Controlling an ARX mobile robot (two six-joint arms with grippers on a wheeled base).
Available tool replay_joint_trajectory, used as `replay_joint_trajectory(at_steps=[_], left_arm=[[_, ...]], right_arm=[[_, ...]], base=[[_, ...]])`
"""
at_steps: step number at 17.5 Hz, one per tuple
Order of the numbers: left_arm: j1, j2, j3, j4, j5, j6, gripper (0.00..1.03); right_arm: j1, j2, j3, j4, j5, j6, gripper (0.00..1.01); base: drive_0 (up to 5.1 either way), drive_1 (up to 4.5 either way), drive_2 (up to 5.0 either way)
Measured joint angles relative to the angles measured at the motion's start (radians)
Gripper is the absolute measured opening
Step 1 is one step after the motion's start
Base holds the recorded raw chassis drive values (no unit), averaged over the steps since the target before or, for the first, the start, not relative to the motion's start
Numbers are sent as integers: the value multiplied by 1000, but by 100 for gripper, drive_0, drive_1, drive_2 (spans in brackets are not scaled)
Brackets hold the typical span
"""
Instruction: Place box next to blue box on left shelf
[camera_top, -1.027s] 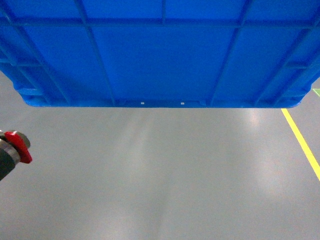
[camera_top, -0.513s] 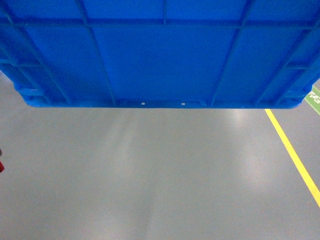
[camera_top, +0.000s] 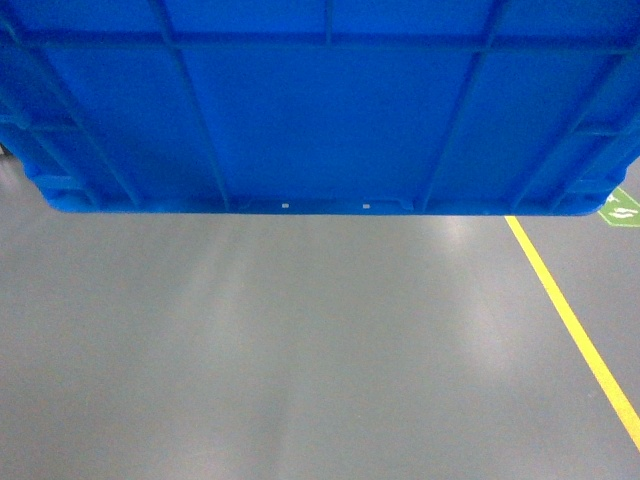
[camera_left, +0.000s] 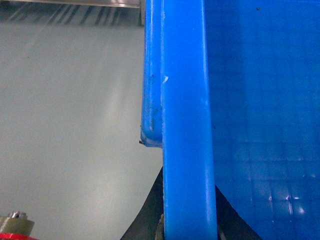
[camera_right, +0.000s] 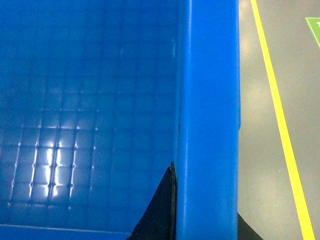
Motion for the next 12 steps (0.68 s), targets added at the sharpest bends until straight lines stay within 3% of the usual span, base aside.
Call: replay_joint_trajectory(at_steps=[1,12], left_arm=[[0,0,0,3,0,0,5],[0,0,0,-1,3,-2,5]], right_arm=[[0,0,0,3,0,0,8],[0,-1,0,-2,2,-3,8]], base=[[-143,-143,-143],[-6,415,-428]])
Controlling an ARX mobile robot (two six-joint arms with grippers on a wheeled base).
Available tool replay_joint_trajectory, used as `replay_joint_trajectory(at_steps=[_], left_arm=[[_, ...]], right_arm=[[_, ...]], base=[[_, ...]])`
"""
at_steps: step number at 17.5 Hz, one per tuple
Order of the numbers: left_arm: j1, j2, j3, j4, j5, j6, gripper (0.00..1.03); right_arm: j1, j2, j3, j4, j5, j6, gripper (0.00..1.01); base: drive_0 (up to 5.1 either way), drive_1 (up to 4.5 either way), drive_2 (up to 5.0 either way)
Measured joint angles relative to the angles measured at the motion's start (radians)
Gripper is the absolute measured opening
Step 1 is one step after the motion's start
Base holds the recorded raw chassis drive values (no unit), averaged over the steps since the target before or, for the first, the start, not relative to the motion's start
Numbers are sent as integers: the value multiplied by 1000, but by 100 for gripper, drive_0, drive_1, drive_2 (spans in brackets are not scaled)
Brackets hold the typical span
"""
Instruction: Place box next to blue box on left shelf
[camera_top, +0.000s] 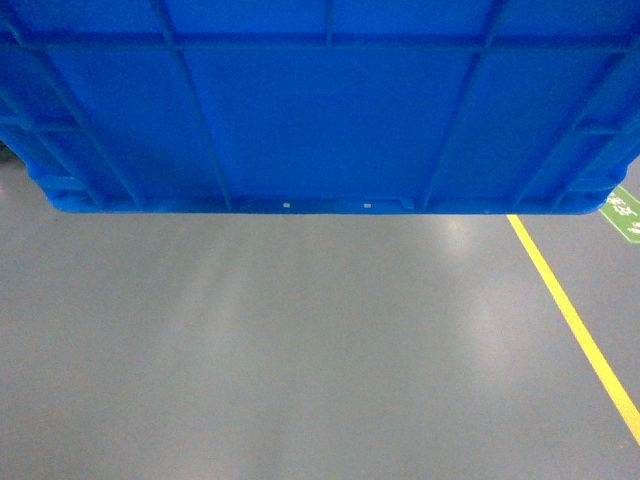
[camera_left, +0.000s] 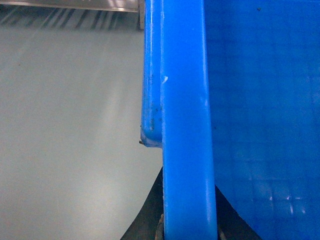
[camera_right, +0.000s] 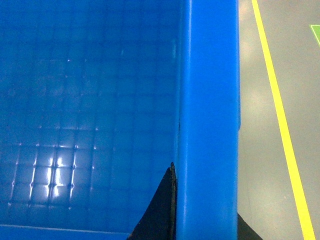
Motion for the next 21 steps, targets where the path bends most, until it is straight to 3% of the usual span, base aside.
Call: replay_joint_trajectory(at_steps=[21], left_arm=[[0,-2,0,0,-3,1,5]], right_arm=[[0,0,0,0,-2,0,7]], base=[[-6,415,-427]])
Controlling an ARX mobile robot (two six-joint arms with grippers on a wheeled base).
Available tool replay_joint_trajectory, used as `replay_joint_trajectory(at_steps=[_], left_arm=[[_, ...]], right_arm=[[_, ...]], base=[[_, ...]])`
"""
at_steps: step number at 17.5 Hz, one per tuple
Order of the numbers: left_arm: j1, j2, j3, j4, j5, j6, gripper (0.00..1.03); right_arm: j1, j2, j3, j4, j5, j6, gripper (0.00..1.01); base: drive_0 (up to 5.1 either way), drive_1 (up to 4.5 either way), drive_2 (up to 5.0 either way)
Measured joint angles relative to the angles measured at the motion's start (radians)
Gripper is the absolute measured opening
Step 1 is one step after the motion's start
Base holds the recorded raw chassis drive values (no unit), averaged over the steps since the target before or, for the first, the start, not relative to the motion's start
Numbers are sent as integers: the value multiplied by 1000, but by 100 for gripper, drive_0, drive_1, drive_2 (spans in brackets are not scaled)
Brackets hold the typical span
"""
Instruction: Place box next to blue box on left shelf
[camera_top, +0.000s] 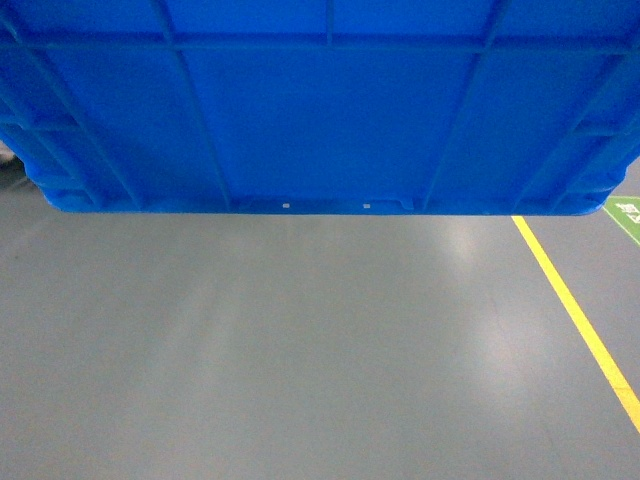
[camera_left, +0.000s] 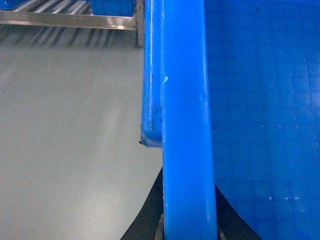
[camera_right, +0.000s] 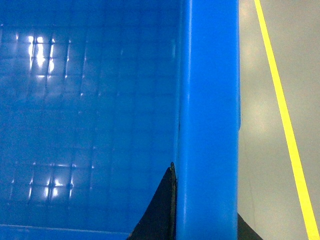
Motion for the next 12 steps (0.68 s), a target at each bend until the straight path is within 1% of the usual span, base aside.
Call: replay_joint_trajectory(at_steps=[12], left_arm=[[0,0,0,0,0,0,5]], right_arm=[[0,0,0,0,-1,0,7]], base=[[-3,418,-424]])
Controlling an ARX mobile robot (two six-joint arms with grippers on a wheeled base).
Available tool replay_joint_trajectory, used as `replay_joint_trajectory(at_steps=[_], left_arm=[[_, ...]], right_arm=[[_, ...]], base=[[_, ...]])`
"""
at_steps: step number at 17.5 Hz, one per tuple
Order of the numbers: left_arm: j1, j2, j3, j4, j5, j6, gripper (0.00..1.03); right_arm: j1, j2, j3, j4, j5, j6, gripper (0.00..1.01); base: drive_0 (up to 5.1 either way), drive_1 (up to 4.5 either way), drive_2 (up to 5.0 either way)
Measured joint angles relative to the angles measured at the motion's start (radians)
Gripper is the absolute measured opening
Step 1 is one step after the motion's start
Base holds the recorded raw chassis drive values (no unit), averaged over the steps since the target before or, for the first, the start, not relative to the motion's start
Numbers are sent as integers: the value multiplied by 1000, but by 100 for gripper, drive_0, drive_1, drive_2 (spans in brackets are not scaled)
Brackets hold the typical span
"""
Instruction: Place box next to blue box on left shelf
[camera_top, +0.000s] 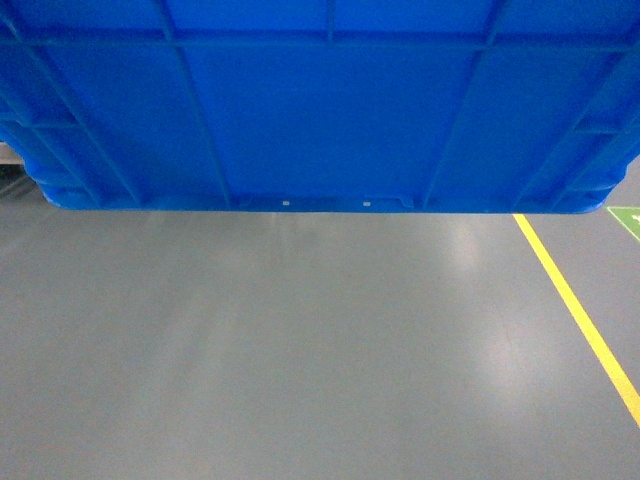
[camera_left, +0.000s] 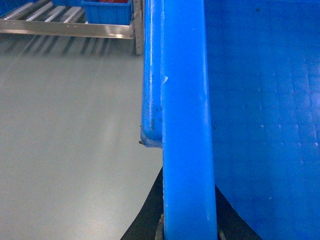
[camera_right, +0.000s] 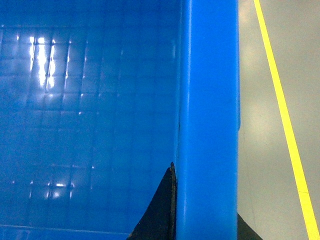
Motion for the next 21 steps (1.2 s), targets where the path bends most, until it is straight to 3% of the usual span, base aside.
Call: replay_joint_trajectory(at_steps=[21], left_arm=[[0,0,0,2,0,0,5]], right_arm=[[0,2,0,3,0,1,7]], base=[[1,422,-420]])
